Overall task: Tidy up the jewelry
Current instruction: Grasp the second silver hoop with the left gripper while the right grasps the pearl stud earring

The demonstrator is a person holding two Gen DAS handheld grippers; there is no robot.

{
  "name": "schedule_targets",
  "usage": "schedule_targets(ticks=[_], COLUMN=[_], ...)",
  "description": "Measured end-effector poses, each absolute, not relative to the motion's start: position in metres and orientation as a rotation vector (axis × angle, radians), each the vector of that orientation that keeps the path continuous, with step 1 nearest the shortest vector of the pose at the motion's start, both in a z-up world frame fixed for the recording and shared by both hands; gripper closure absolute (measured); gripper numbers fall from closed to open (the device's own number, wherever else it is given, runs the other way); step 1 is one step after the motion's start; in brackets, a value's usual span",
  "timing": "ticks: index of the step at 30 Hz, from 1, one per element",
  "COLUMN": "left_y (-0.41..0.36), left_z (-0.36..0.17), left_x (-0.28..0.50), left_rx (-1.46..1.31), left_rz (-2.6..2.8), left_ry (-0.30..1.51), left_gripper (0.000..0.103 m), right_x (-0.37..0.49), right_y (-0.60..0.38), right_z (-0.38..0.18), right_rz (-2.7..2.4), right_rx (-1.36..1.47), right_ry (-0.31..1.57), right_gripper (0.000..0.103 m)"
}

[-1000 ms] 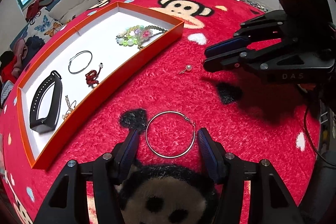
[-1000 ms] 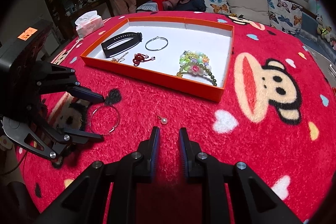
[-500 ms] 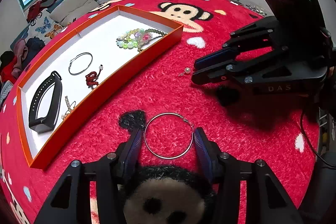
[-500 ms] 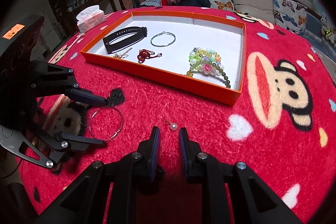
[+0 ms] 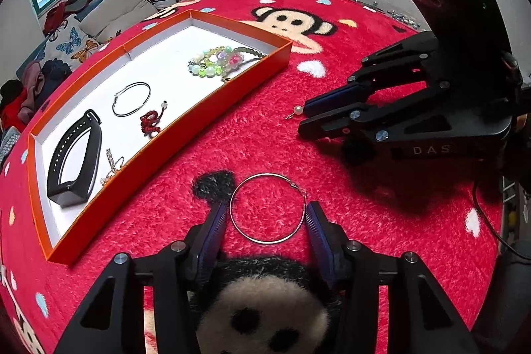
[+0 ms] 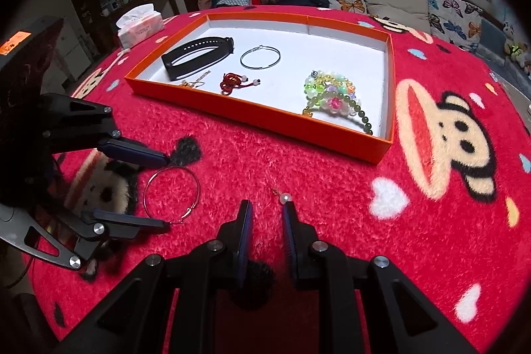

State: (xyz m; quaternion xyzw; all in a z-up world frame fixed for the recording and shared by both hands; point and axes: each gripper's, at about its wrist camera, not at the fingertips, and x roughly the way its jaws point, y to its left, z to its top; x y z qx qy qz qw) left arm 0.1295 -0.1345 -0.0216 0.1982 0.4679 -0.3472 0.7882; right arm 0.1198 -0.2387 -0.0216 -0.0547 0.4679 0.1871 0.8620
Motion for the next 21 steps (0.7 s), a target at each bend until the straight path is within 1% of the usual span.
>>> schedule_targets(ticks=[17,21], left_y=[-0.115,-0.110], left_z=[-0.020,-0.020], left_x=[0.136,0.140], left_rx=[0.379,0.362], left_rz=[-0.784,-0.789], left_ry=[0.993,0.993], left_gripper=[0.050,0.050], right_x=[0.123,0.124], right_y=[-0.224,-0.222], right_z=[-0.022,-0.022], right_rz=[0.167,0.184], right_rx=[-0.066,-0.123], right_ry=[0.976,0.980], right_gripper=[0.082,0.082])
